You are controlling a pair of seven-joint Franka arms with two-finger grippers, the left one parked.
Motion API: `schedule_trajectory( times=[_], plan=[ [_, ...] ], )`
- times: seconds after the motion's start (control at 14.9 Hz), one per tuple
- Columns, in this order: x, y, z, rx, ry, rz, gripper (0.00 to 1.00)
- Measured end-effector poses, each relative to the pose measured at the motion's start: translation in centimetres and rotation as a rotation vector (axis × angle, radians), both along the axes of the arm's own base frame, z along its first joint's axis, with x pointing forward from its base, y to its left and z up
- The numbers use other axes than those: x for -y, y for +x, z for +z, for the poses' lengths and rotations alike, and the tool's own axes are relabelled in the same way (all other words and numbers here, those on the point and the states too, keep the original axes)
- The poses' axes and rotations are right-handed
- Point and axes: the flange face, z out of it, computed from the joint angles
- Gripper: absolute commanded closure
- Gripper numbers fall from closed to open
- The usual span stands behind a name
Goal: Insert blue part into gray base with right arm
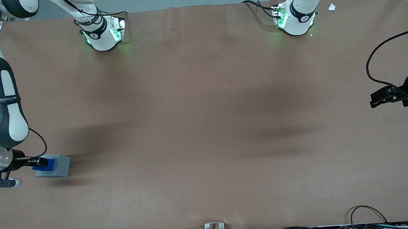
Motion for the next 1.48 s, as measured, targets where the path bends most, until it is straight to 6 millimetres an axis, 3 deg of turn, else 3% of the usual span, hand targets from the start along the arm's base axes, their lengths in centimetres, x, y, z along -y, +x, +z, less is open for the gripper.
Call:
schedule_trajectory(
  times=[0.07, 0.34, 0.6, 0.74, 0.94, 1.28, 1.48],
  plan=[
    [0.0, 0.0, -0.2, -0.003, 0.001, -0.001, 0.0],
    [-0.1, -0.1, -2.4, -0.021, 0.018, -0.009, 0.0],
    [-0.5, 0.6, -0.9, 0.002, 0.018, -0.001, 0.0],
    [-0.8, 0.6, 2.1, -0.003, 0.022, 0.004, 0.0],
    [-1.2, -0.5, 8.3, -0.008, 0.025, 0.006, 0.0],
    [-2.5, -4.5, 19.9, -0.018, 0.03, 0.011, 0.0],
    [-3.5, -7.3, 25.8, -0.009, 0.029, 0.01, 0.0]
  ],
)
